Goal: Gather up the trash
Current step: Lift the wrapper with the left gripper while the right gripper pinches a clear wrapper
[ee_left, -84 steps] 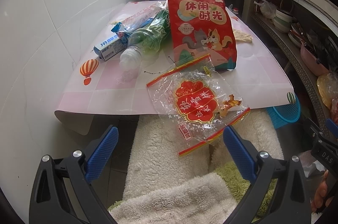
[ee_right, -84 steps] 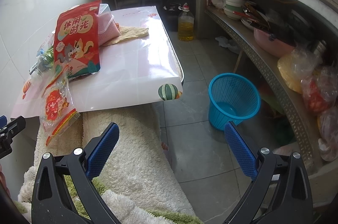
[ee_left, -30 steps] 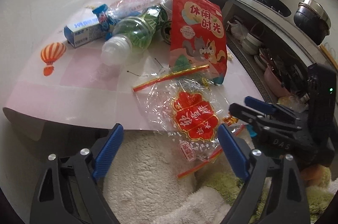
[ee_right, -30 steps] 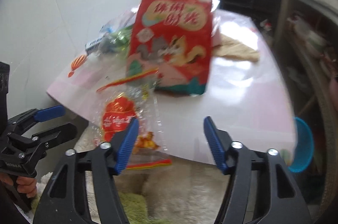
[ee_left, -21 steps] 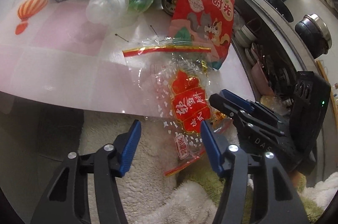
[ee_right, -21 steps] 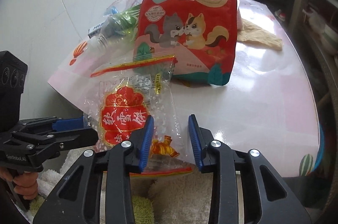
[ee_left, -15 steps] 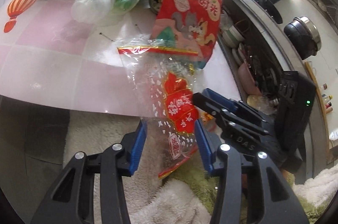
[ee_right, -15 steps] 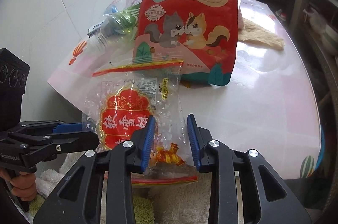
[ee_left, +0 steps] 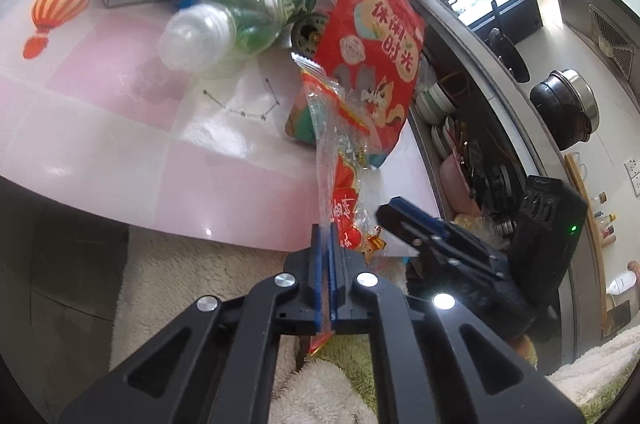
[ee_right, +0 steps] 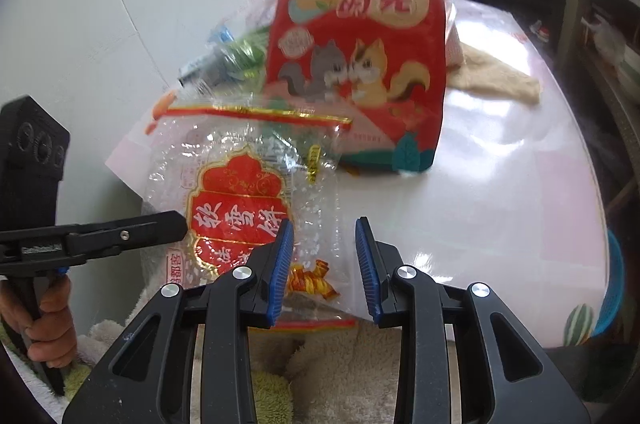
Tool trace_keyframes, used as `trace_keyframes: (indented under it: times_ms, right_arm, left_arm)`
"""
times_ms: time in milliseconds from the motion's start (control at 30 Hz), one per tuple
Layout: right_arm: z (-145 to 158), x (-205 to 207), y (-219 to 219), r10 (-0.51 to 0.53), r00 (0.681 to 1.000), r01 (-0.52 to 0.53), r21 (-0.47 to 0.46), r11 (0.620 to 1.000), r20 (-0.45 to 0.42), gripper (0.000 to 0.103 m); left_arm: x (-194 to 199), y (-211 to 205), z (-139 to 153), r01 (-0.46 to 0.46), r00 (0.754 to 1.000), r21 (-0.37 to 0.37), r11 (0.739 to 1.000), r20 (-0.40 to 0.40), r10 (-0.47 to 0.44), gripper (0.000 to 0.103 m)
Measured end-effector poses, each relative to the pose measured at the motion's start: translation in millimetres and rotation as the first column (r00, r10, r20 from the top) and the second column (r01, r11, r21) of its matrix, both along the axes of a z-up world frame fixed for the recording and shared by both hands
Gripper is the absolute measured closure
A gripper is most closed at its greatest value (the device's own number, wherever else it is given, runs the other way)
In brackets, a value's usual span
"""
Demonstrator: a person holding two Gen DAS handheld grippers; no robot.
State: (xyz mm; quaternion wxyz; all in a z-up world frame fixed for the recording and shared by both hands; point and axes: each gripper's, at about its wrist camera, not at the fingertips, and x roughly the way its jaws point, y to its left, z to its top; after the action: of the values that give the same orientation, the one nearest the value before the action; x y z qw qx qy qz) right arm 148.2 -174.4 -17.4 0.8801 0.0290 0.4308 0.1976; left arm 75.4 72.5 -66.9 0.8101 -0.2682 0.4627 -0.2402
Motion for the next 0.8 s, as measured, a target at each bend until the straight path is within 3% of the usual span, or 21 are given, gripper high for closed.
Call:
trace_keyframes:
  times_ms: [200, 300, 400, 500, 633, 733, 800]
  right_arm:
    - [80.6, 30.2, 20.4, 0.125, 0.975, -0.132, 0.03, 0.991, 0.184, 0.043]
    - [119.2, 54.2, 53.8, 0.239, 0.922, -0.223, -0.087, 0.971, 0.304, 0.03]
    - [135.7, 85.4, 96.1, 0.395, 0.854, -0.324, -0.248, 0.913, 0.337, 0.027]
    - [125.7, 110.4, 140.2, 0.539, 0.805, -0.421, -0.401, 0.814, 0.249, 0.027]
    - [89.2, 129.6, 184.0, 0.694, 0.716, -0.552, -0.55, 0.627, 0.072, 0.027]
    - [63.5, 148.3, 203.4, 0.718, 0.695, -0.579, -0.618, 0.532, -0.033, 0.027]
    - [51.6, 163.5, 211.6, 0.71, 0.697, -0.602, -0.623, 0.5, -0.103, 0.027]
  left_arm:
    - [-9.7, 21.2, 6.9, -0.044, 0.998, -0.011, 0.999, 0.045, 0.045, 0.102]
    - [-13.7, 28.8, 7.4, -0.06, 0.997, -0.008, 0.998, 0.049, 0.061, 0.102]
    - [-18.4, 36.6, 8.1, -0.075, 0.996, -0.015, 0.997, 0.054, 0.075, 0.102]
    - [-23.3, 41.6, 7.6, -0.089, 0.994, -0.013, 0.996, 0.066, 0.089, 0.102]
    - [-25.7, 41.8, 5.8, -0.098, 0.992, -0.012, 0.995, 0.075, 0.098, 0.102]
    - [-25.0, 43.1, 1.6, -0.098, 0.993, -0.024, 0.995, 0.06, 0.099, 0.102]
    - [-23.9, 45.1, 0.3, -0.098, 0.993, -0.032, 0.995, 0.056, 0.1, 0.102]
